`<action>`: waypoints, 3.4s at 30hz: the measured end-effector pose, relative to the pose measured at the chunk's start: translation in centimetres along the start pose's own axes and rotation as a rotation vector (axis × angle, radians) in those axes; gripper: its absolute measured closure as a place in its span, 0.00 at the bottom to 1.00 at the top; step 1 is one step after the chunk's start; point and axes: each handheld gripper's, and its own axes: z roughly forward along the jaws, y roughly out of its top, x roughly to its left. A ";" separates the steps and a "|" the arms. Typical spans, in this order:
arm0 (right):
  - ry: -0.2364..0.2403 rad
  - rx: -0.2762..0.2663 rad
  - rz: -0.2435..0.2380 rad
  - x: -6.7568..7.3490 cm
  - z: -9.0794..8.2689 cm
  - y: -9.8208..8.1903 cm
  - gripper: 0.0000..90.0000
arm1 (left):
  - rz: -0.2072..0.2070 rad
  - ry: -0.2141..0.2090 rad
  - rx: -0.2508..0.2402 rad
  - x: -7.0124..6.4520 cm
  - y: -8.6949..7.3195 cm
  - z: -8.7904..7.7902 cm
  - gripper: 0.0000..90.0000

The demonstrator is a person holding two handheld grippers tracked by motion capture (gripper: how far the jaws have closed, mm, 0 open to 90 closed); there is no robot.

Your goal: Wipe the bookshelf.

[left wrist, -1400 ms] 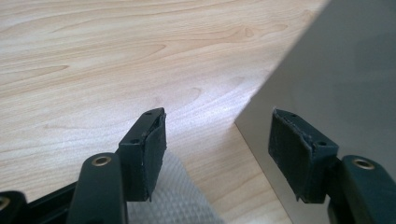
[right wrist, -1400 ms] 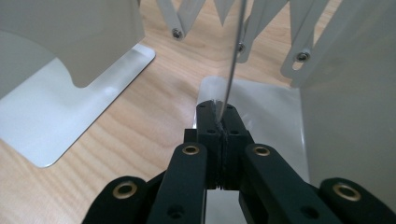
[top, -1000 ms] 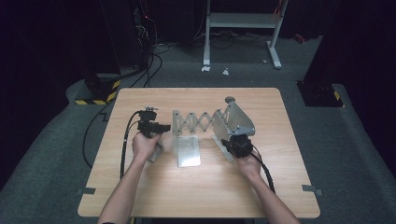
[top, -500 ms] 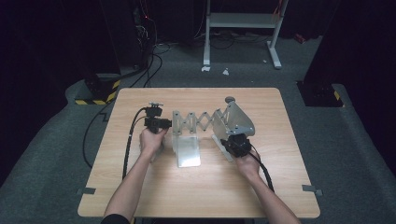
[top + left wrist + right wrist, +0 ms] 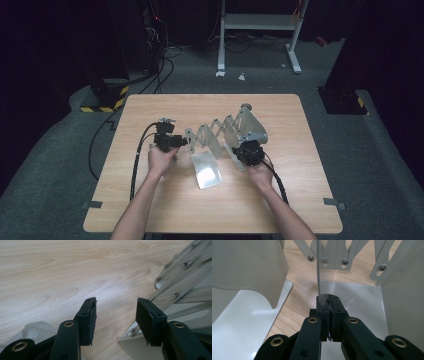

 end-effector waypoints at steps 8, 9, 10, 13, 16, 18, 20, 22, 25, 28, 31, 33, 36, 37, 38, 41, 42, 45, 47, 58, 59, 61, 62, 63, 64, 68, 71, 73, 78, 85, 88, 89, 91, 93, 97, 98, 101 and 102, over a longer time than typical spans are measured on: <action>0.001 -0.002 -0.012 0.4 0.5 0.5 0.99 | 0.040 0.032 -0.002 -0.8 -1.4 -1.4 0.54; 0.002 -0.004 -0.015 0.5 0.6 0.5 0.99 | 0.037 0.036 -0.002 -0.8 -1.5 -1.5 0.53; 0.004 -0.001 -0.019 0.6 0.7 0.6 0.99 | 0.034 0.051 -0.002 -0.8 -1.7 -1.6 0.51; 0.019 0.005 -0.020 1.0 1.0 1.0 0.99 | 0.020 0.063 -0.013 -1.0 -1.9 -1.9 0.51; 0.009 0.014 -0.039 1.3 1.3 1.5 0.99 | 0.005 0.057 -0.023 -1.1 -2.3 -2.0 0.52; 0.010 0.021 -0.045 1.5 1.3 1.6 0.97 | 0.011 0.059 -0.026 -1.2 -2.6 -2.3 0.52; 0.047 0.031 -0.036 1.4 1.5 1.5 0.88 | 0.003 0.043 -0.029 -1.1 -2.6 -2.2 0.52; 0.061 0.037 -0.029 1.4 1.5 1.3 0.84 | -0.017 0.041 -0.028 -1.1 -2.7 -1.9 0.51; 0.052 0.033 -0.018 1.4 0.9 0.5 0.79 | -0.022 0.031 -0.041 -1.2 -3.1 -1.9 0.52; 0.012 0.028 -0.024 1.2 0.3 -0.5 0.73 | -0.003 0.045 -0.036 -1.3 -3.1 -1.7 0.49; -0.009 0.056 -0.019 0.8 -0.2 -1.6 0.71 | 0.009 0.059 -0.053 -1.4 -3.2 -1.8 0.50; -0.011 0.052 -0.027 0.6 -0.8 -2.2 0.72 | -0.004 0.047 -0.054 -1.2 -3.3 -1.6 0.50; -0.045 0.050 -0.012 -0.1 -1.6 -3.1 0.81 | 0.003 0.055 -0.028 -1.2 -3.3 -1.4 0.50; -0.062 0.046 -0.015 -0.3 -1.9 -3.4 0.85 | 0.015 0.059 -0.030 -1.3 -3.3 -1.6 0.50; -0.082 0.043 -0.016 -0.4 -2.0 -3.7 0.88 | 0.015 0.060 -0.030 -1.4 -3.3 -1.7 0.51; -0.101 0.065 0.004 -1.0 -1.8 -4.6 0.93 | 0.017 0.055 -0.024 -1.4 -3.0 -1.7 0.50; -0.108 0.071 0.013 -1.2 -1.6 -4.8 0.94 | 0.019 0.058 -0.024 -1.5 -3.0 -1.7 0.51; -0.115 0.072 0.021 -1.5 -1.4 -5.2 0.97 | 0.014 0.062 -0.028 -1.5 -3.1 -1.7 0.51; -0.119 0.072 0.019 -1.6 -1.3 -5.1 0.98 | 0.010 0.062 -0.033 -1.6 -3.2 -1.7 0.52; -0.104 0.037 0.042 -3.0 -0.5 -4.8 1.00 | 0.014 0.055 -0.040 -2.0 -3.6 -1.8 0.53; -0.106 0.043 0.039 -3.0 -0.5 -4.6 1.00 | 0.015 0.056 -0.041 -2.1 -3.7 -1.8 0.54; -0.123 0.059 0.002 -3.1 -0.2 -4.2 1.00 | 0.015 0.056 -0.040 -2.3 -3.8 -1.9 0.54; -0.126 0.056 -0.004 -3.1 -0.2 -4.2 1.00 | 0.021 0.057 -0.042 -2.4 -3.9 -2.0 0.54; -0.124 0.054 0.004 -3.3 0.0 -4.1 1.00 | 0.021 0.057 -0.042 -2.4 -4.0 -2.0 0.54; -0.122 0.055 0.007 -3.4 0.0 -4.0 1.00 | 0.022 0.058 -0.042 -2.4 -4.0 -2.0 0.54; -0.125 0.066 0.024 -3.9 0.5 -3.4 1.00 | 0.017 0.072 -0.047 -2.6 -4.2 -1.9 0.54; -0.126 0.073 0.035 -4.2 0.7 -3.1 1.00 | 0.019 0.085 -0.058 -3.1 -4.3 -1.9 0.58; -0.135 0.072 0.035 -4.2 0.9 -2.9 1.00 | 0.025 0.087 -0.060 -3.4 -4.4 -1.9 0.58; -0.158 0.091 0.020 -4.0 1.6 -2.2 1.00 | 0.036 0.091 -0.060 -3.9 -4.7 -2.2 0.58; -0.156 0.106 0.011 -3.9 1.7 -1.9 0.96 | 0.056 0.117 -0.061 -4.7 -5.0 -2.5 0.56; -0.138 0.072 0.038 -3.7 1.3 -2.6 0.93 | 0.037 0.112 -0.066 -4.8 -5.2 -2.5 0.56; -0.136 0.073 0.038 -3.4 1.2 -2.7 0.92 | 0.034 0.109 -0.065 -4.8 -5.2 -2.6 0.56; -0.125 0.077 0.028 -2.8 0.8 -3.0 0.89 | 0.029 0.095 -0.068 -5.1 -5.2 -2.7 0.56; -0.109 0.077 0.017 -1.9 0.4 -3.4 0.85 | 0.036 0.092 -0.068 -5.4 -5.3 -2.8 0.57; -0.100 0.087 -0.020 -0.5 -0.1 -3.9 0.78 | 0.057 0.088 -0.062 -5.8 -5.4 -2.7 0.56; -0.110 0.088 -0.020 -0.4 -0.1 -3.9 0.76 | 0.057 0.092 -0.065 -5.9 -5.6 -2.8 0.56; -0.101 0.075 0.001 -0.6 0.2 -3.9 0.75 | 0.044 0.076 -0.073 -5.8 -5.8 -2.7 0.56; -0.096 0.082 -0.005 -0.7 0.3 -3.6 0.75 | 0.043 0.077 -0.071 -5.8 -5.7 -2.7 0.55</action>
